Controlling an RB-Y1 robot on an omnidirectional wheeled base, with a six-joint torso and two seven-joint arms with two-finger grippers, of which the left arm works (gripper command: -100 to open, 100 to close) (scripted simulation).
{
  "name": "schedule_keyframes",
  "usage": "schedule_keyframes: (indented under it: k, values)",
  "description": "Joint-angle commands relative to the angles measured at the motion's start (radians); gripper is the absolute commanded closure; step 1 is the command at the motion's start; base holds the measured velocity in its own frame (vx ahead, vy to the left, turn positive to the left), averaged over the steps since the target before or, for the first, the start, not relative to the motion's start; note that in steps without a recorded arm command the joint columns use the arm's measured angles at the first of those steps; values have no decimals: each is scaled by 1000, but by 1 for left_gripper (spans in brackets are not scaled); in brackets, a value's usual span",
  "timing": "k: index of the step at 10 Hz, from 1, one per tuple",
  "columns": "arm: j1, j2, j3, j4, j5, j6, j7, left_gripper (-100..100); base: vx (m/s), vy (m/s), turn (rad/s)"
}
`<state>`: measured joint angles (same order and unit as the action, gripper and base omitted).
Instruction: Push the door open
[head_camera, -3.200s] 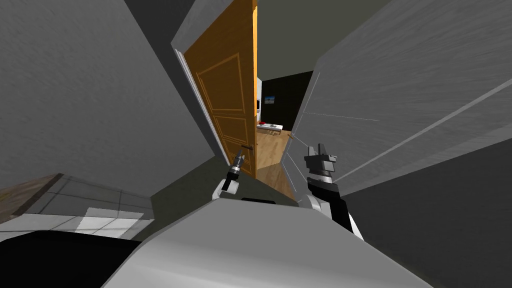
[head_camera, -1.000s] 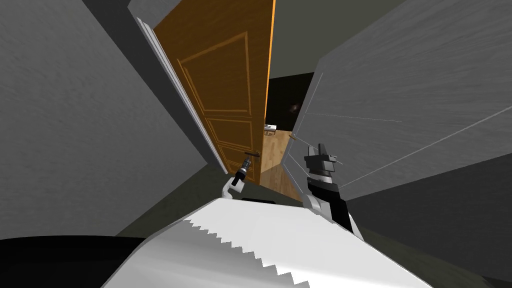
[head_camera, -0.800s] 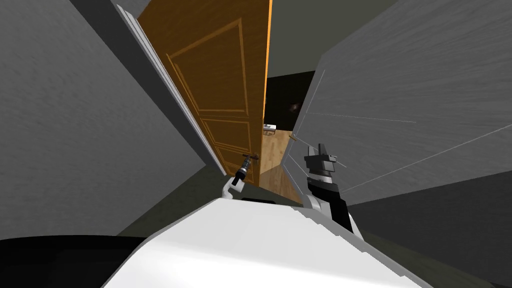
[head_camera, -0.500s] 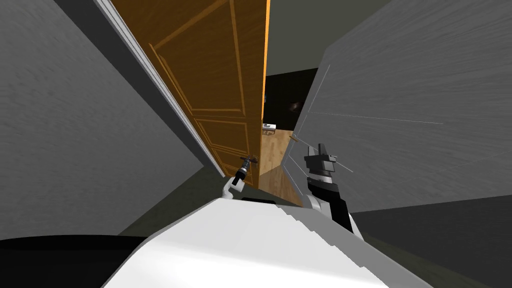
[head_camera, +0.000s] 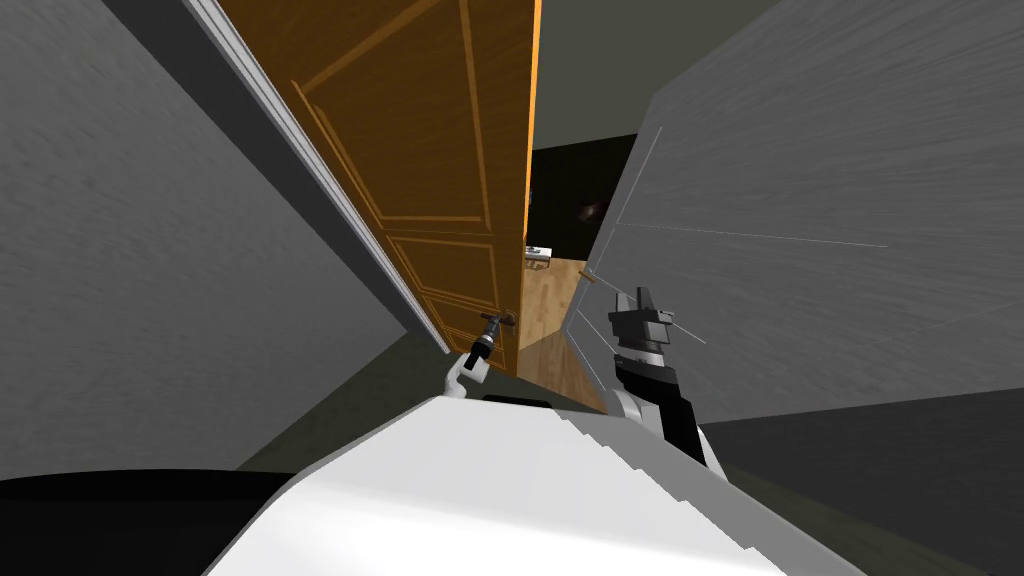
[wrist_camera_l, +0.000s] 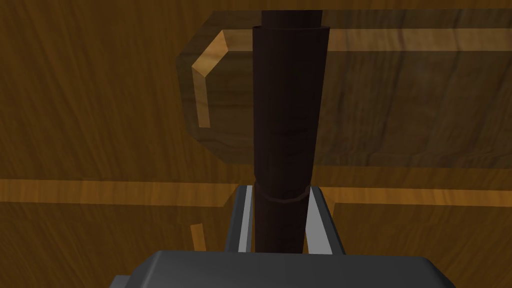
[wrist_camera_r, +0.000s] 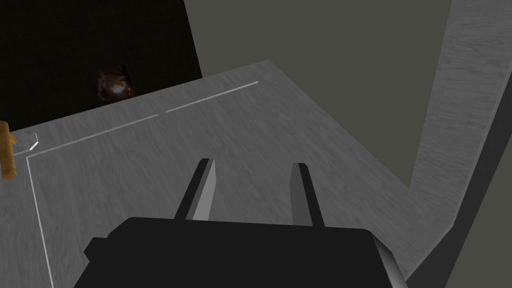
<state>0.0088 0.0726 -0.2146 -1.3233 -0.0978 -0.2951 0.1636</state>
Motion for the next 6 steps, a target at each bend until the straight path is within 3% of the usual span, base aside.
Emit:
schedule_keyframes:
  k: [1, 6]
  values:
    - [5, 0, -2, 2, 0, 0, 1, 100, 0, 0, 0]
    - [-6, 5, 40, 8, 4, 3, -10, 100, 132, -67, 35]
